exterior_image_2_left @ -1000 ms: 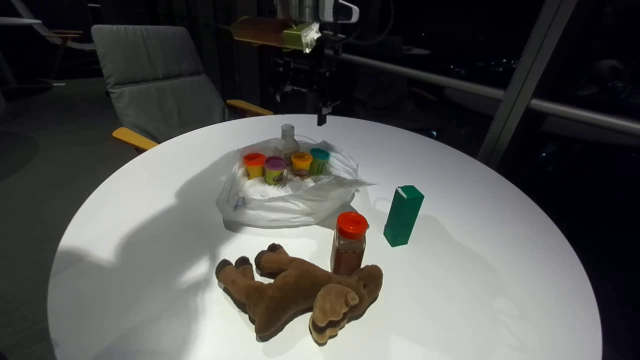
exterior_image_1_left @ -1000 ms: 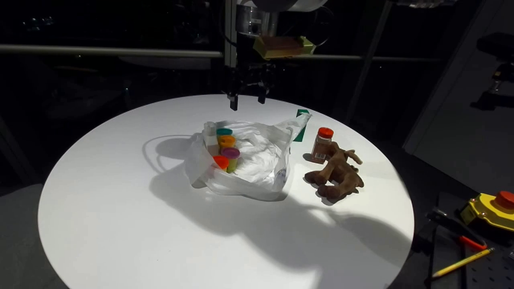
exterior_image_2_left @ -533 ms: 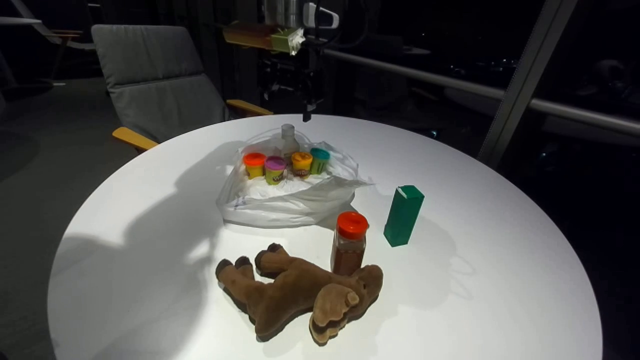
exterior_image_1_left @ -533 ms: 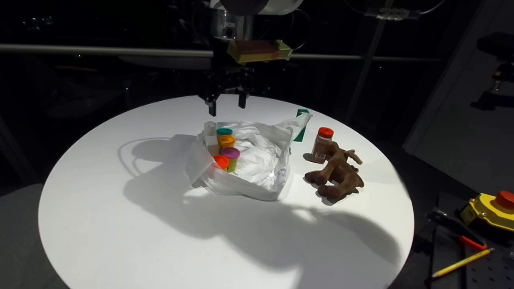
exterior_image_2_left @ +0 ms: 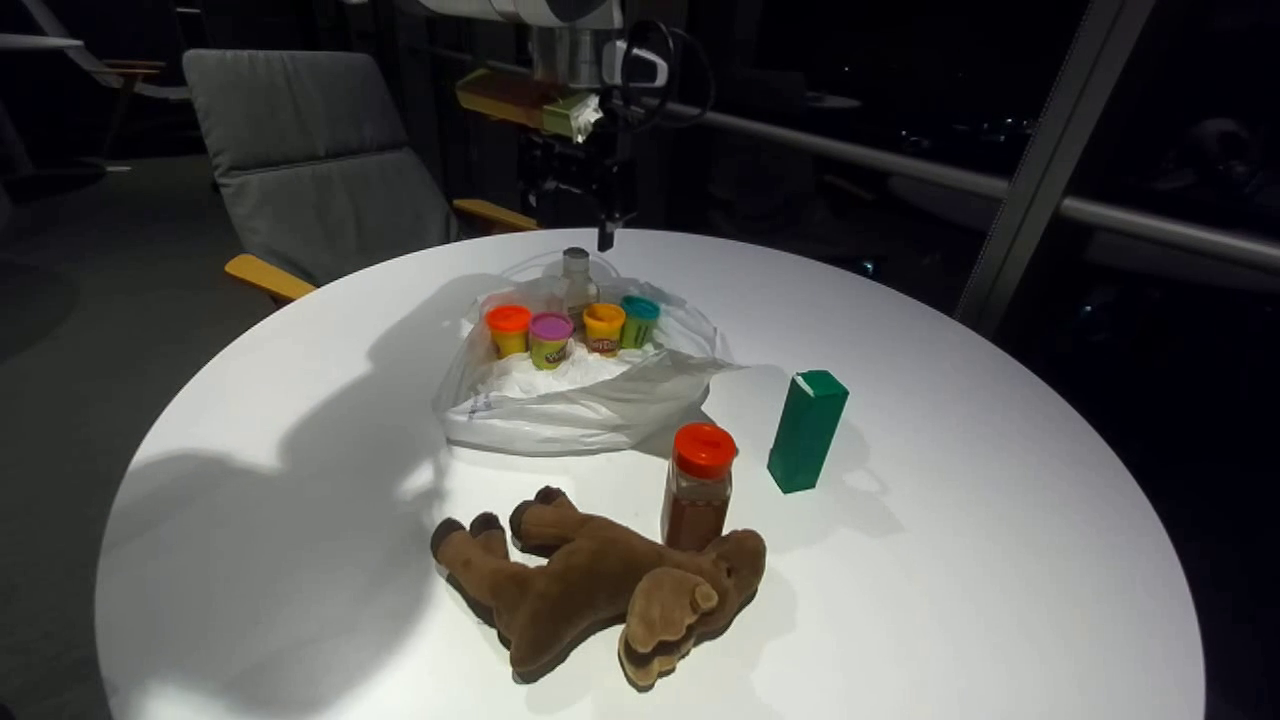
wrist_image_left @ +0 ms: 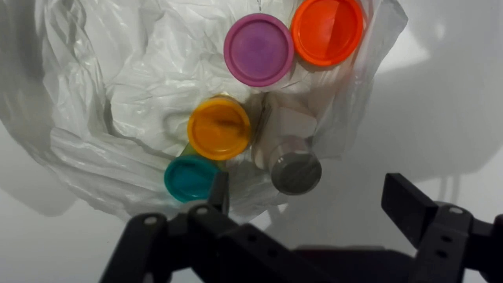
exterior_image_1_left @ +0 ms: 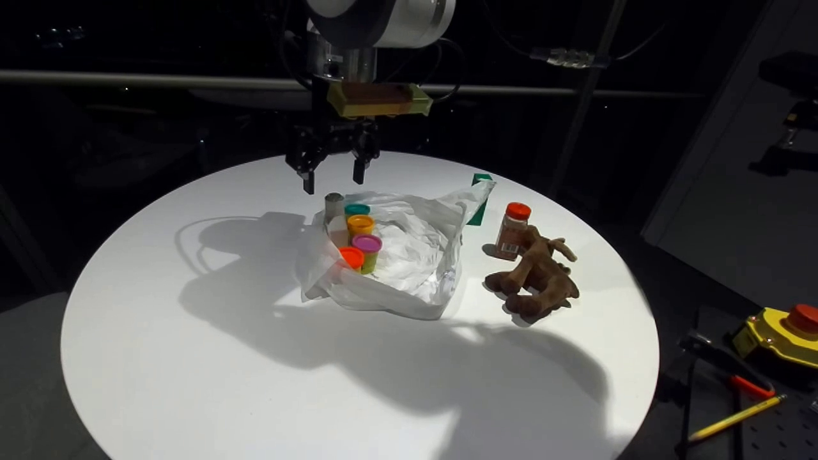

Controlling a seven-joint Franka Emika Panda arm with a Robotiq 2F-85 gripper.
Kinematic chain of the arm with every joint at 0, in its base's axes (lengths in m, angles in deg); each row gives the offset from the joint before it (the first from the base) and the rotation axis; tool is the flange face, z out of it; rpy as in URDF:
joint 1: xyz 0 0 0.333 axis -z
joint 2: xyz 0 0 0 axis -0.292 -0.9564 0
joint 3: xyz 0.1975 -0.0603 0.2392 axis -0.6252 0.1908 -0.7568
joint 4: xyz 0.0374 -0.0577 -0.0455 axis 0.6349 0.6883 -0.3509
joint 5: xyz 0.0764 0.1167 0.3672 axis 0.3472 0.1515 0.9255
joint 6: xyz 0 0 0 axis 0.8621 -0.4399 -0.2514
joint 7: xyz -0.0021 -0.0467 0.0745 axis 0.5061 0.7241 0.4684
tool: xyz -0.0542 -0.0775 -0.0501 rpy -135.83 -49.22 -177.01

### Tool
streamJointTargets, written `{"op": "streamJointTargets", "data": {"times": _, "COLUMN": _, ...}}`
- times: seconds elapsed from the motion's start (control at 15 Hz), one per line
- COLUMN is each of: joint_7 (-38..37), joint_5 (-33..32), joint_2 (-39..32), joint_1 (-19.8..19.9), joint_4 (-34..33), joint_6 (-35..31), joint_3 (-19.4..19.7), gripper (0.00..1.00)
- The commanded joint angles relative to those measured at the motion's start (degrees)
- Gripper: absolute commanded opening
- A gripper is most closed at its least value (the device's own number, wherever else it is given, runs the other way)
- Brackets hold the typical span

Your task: Remove the objects from the plastic and put them on the table

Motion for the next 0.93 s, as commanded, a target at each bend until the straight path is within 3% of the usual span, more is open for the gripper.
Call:
{"op": "streamJointTargets", "data": {"times": 0.0, "joint_7": -1.42, "joint_5": 2.15, "joint_2": -5.13, "joint_1": -0.95, "joint_4": -8.17, "joint_6": 3.02, "joint_3": 0.88, "gripper": 1.0}}
{"op": "streamJointTargets", "data": {"times": 0.07, "joint_7": -1.45, "joint_5": 2.36, "joint_2": -6.23, "joint_1": -0.92, "joint_4": -9.46, "joint_6": 3.73, "joint_3": 0.89, "gripper": 1.0}}
{"op": "streamJointTargets", "data": {"times": 0.13, "joint_7": -1.81, "joint_5": 2.65, "joint_2": -7.03, "joint_1": -0.98, "joint_4": -10.39, "joint_6": 4.14, "joint_3": 0.88, "gripper": 0.83}}
{"op": "streamJointTargets", "data": {"times": 0.67, "joint_7": -9.51, "joint_5": 2.46, "joint_2": -9.35, "joint_1": -3.09, "joint_4": -12.45, "joint_6": 2.63, "joint_3": 2.94, "gripper": 0.2}}
{"op": "streamJointTargets", "data": {"times": 0.87, "joint_7": -12.45, "joint_5": 2.11, "joint_2": -8.67, "joint_1": -4.0, "joint_4": -11.53, "joint_6": 1.66, "joint_3": 4.21, "gripper": 0.12}}
